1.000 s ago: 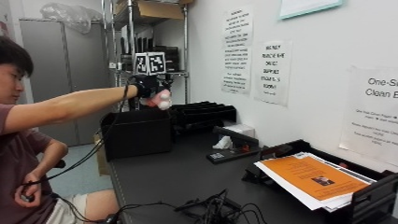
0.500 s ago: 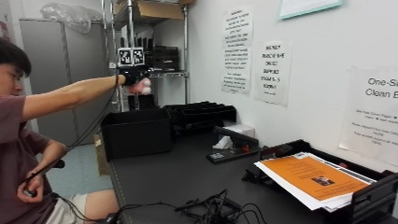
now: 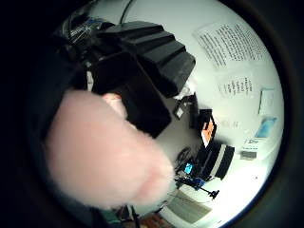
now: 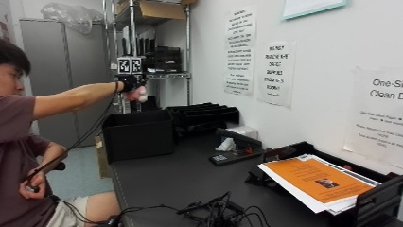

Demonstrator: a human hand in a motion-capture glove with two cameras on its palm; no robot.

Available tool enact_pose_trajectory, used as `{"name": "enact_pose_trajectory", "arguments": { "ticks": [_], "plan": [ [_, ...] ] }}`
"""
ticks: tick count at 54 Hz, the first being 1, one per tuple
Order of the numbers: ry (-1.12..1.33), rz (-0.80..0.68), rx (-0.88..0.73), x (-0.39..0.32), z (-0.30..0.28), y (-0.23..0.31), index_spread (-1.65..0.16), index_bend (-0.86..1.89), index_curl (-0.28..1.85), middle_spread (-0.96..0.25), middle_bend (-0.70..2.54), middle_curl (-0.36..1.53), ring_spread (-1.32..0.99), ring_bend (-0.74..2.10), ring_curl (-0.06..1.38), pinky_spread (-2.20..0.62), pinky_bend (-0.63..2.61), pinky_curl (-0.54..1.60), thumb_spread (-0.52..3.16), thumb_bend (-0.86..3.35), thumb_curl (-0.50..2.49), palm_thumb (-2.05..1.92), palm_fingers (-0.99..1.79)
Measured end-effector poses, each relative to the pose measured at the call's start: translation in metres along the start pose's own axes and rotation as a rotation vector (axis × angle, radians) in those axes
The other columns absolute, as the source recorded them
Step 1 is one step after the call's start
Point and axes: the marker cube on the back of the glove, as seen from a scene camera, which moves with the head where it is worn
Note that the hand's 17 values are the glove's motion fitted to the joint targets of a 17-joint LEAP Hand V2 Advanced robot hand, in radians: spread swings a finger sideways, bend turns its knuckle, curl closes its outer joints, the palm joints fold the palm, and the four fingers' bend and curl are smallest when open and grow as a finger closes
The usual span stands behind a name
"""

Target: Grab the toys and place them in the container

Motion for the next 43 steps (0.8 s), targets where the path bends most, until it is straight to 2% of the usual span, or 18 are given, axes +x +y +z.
{"name": "enact_pose_trajectory", "arguments": {
  "ticks": [7, 9, 11, 12, 14, 17, 22, 25, 29, 43],
  "plan": [
    [-0.005, 0.069, -0.174, -0.002, 0.015, -0.001, -0.24, 0.88, 1.05, -0.23, 1.09, 0.83, -0.34, 1.32, 0.74, -0.26, 0.97, 0.78, 0.78, -0.07, 0.91, 0.41, 0.33],
    [0.006, 0.091, -0.223, -0.001, 0.020, -0.001, -0.23, 0.74, 1.00, -0.23, 0.94, 0.78, -0.32, 1.21, 0.72, -0.22, 1.02, 0.79, 0.88, -0.13, 0.83, 0.24, -0.03],
    [0.017, 0.085, -0.244, -0.001, 0.023, -0.001, -0.22, 0.65, 0.98, -0.20, 0.83, 0.74, -0.30, 1.15, 0.72, -0.20, 1.07, 0.78, 0.93, -0.10, 0.78, 0.18, -0.18],
    [0.018, 0.077, -0.243, -0.002, 0.025, -0.001, -0.21, 0.49, 0.91, -0.14, 0.68, 0.69, -0.24, 1.00, 0.67, -0.16, 1.13, 0.78, 0.94, -0.12, 0.75, 0.12, -0.51],
    [0.015, 0.042, -0.232, -0.003, 0.028, -0.002, -0.20, 0.36, 0.85, -0.12, 0.53, 0.63, -0.19, 0.86, 0.62, -0.12, 1.11, 0.73, 0.97, -0.11, 0.71, 0.05, -0.62],
    [0.006, -0.016, -0.227, -0.005, 0.031, -0.002, -0.19, 0.22, 0.76, -0.09, 0.38, 0.57, -0.14, 0.70, 0.56, -0.07, 1.06, 0.70, 1.00, -0.07, 0.66, 0.01, -0.54],
    [-0.055, 0.063, -0.175, -0.009, 0.033, -0.006, -0.18, 0.08, 0.63, -0.04, 0.22, 0.50, -0.08, 0.52, 0.48, -0.01, 0.97, 0.64, 1.04, -0.05, 0.60, -0.02, -0.42],
    [-0.036, 0.039, -0.191, -0.007, 0.034, -0.003, -0.17, 0.06, 0.57, -0.03, 0.16, 0.47, -0.05, 0.45, 0.45, 0.01, 0.92, 0.61, 1.06, -0.04, 0.56, -0.02, -0.37],
    [0.015, -0.053, -0.231, -0.002, 0.031, 0.005, -0.16, 0.04, 0.50, 0.00, 0.14, 0.44, -0.03, 0.40, 0.42, 0.03, 0.87, 0.58, 1.09, -0.04, 0.52, -0.03, -0.33],
    [-0.036, 0.031, -0.094, 0.019, -0.003, 0.019, -0.14, 0.06, 0.34, 0.03, 0.14, 0.37, 0.00, 0.34, 0.40, 0.06, 0.80, 0.49, 1.15, -0.04, 0.42, -0.03, -0.24]
  ]
}}
